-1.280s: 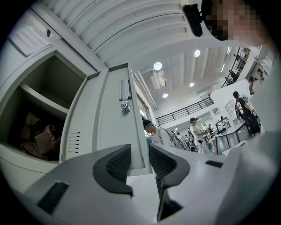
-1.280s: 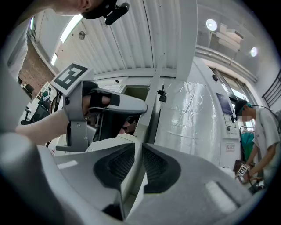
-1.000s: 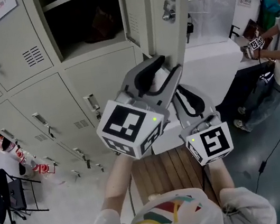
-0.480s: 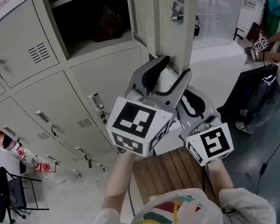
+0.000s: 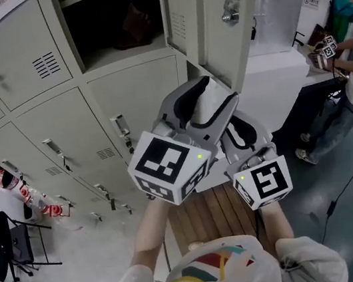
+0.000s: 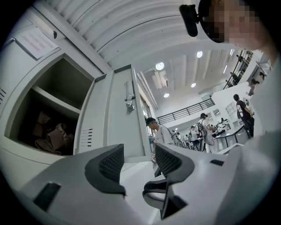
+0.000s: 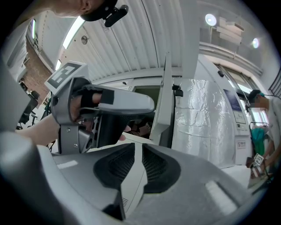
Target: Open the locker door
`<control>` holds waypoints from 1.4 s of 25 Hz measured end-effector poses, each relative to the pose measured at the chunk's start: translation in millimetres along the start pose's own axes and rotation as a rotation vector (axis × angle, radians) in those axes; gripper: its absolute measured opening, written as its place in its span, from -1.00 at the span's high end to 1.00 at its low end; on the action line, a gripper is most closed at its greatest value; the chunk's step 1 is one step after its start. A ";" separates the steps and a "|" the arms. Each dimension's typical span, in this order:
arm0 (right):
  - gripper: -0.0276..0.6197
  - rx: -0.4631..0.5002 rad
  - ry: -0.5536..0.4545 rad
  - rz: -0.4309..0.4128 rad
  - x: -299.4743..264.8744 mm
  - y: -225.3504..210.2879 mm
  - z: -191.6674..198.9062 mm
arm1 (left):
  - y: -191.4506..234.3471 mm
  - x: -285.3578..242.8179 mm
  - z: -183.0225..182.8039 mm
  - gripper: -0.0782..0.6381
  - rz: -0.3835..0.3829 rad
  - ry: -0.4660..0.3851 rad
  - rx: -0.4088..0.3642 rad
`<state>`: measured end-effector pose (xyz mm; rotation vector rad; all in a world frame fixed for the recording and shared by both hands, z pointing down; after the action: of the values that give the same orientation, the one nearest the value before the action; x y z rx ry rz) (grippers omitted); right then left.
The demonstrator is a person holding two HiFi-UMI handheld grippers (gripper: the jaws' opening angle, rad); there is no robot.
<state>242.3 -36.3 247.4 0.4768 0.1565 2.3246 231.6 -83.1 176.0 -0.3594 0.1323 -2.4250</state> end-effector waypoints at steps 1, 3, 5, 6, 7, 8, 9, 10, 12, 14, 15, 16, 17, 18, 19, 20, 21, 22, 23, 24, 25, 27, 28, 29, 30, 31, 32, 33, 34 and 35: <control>0.75 -0.002 0.000 -0.007 -0.7 2.7 -0.5 | 1.6 5.5 -1.5 0.19 -0.014 -0.007 0.001; 0.75 -0.007 -0.005 -0.023 -3.0 9.4 -2.0 | 6.3 18.1 -5.0 0.19 -0.049 -0.018 0.002; 0.75 -0.013 -0.016 -0.042 -6.7 17.0 -4.6 | 12.8 32.2 -8.0 0.19 -0.094 -0.022 -0.002; 0.75 -0.016 -0.023 -0.052 -8.9 20.9 -6.0 | 16.0 39.8 -9.3 0.19 -0.122 -0.022 -0.008; 0.75 -0.019 -0.030 -0.062 -11.3 25.0 -7.5 | 18.8 48.0 -10.7 0.19 -0.152 -0.022 -0.018; 0.75 -0.023 -0.037 -0.072 -13.7 29.3 -9.2 | 21.0 56.9 -12.6 0.19 -0.184 -0.023 -0.030; 0.75 -0.028 -0.045 -0.083 -16.3 33.8 -11.4 | 22.7 66.5 -15.1 0.20 -0.217 -0.025 -0.041; 0.75 -0.033 -0.054 -0.095 -19.1 38.7 -13.9 | 24.4 76.7 -17.7 0.22 -0.251 -0.027 -0.049; 0.75 -0.039 -0.074 -0.122 -24.7 48.7 -19.3 | 28.4 98.3 -21.1 0.51 -0.338 -0.029 -0.066; 0.75 -0.037 -0.089 -0.141 -30.4 58.4 -23.1 | 32.5 119.9 -21.8 0.68 -0.440 -0.028 -0.093; 0.75 -0.036 -0.094 -0.147 -33.3 63.1 -24.3 | 34.1 130.8 -21.2 0.70 -0.491 -0.024 -0.106; 0.81 -0.036 -0.099 -0.152 -36.2 67.8 -25.1 | 35.7 142.0 -19.6 0.71 -0.543 -0.017 -0.117; 0.84 -0.040 -0.103 -0.160 -39.1 72.7 -25.4 | 37.4 153.6 -16.9 0.71 -0.596 -0.010 -0.125; 0.87 -0.047 -0.107 -0.171 -42.0 77.9 -25.4 | 39.4 165.5 -13.1 0.72 -0.647 -0.002 -0.131; 0.88 -0.060 -0.111 -0.185 -44.9 83.5 -25.1 | 41.4 177.4 -8.3 0.73 -0.693 0.004 -0.132; 0.89 -0.077 -0.113 -0.201 -47.4 89.5 -24.6 | 42.7 189.2 -3.0 0.73 -0.732 0.007 -0.128; 0.89 -0.097 -0.114 -0.218 -49.2 95.9 -23.7 | 42.8 200.8 2.0 0.73 -0.767 0.009 -0.119; 0.89 -0.117 -0.114 -0.236 -50.1 102.5 -22.3 | 41.4 212.3 6.4 0.73 -0.802 0.010 -0.110; 0.90 -0.135 -0.112 -0.255 -50.2 109.5 -20.6 | 38.5 223.6 9.8 0.73 -0.842 0.011 -0.109; 0.90 -0.151 -0.110 -0.275 -49.7 116.9 -18.9 | 34.3 234.7 12.1 0.73 -0.888 0.014 -0.117; 0.90 -0.165 -0.108 -0.298 -48.7 125.0 -17.2 | 29.1 245.8 13.2 0.73 -0.939 0.020 -0.133; 0.90 -0.191 -0.103 -0.350 -45.6 143.3 -14.3 | 16.5 268.8 13.5 0.73 -1.056 0.040 -0.169; 0.90 -0.205 -0.100 -0.378 -43.9 153.0 -13.2 | 10.1 280.6 14.2 0.73 -1.115 0.052 -0.187; 0.90 -0.219 -0.097 -0.407 -42.0 162.6 -11.9 | 4.0 292.1 16.1 0.73 -1.172 0.065 -0.202; 0.90 -0.236 -0.092 -0.436 -40.0 172.2 -10.2 | -1.7 303.1 19.3 0.73 -1.224 0.079 -0.213; 0.90 -0.255 -0.085 -0.467 -37.5 181.8 -8.1 | -6.9 313.6 23.6 0.73 -1.272 0.096 -0.218; 0.90 -0.271 -0.078 -0.498 -34.3 191.6 -5.3 | -12.3 323.5 28.8 0.73 -1.317 0.114 -0.217; 0.90 -0.285 -0.070 -0.529 -30.4 201.4 -2.3 | -18.2 332.9 34.4 0.73 -1.359 0.131 -0.213; 0.90 -0.296 -0.062 -0.560 -25.9 211.0 0.6 | -24.7 341.1 40.0 0.73 -1.396 0.148 -0.205; 0.90 -0.304 -0.053 -0.590 -21.0 220.3 3.4 | -31.6 348.0 45.4 0.73 -1.428 0.162 -0.197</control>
<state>113.5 -208.6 299.4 0.2877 -0.0761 1.7160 -30.5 -281.7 302.8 -0.4108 0.2384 -3.8741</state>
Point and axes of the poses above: the fingertips, and each gripper's own axes: x backward along the fingers, y to its left, z out of its underside, the point moved 4 cm from there along x, backward along the fingers, and after that the axes turned 13 degrees about z, right-handed, at the moved point
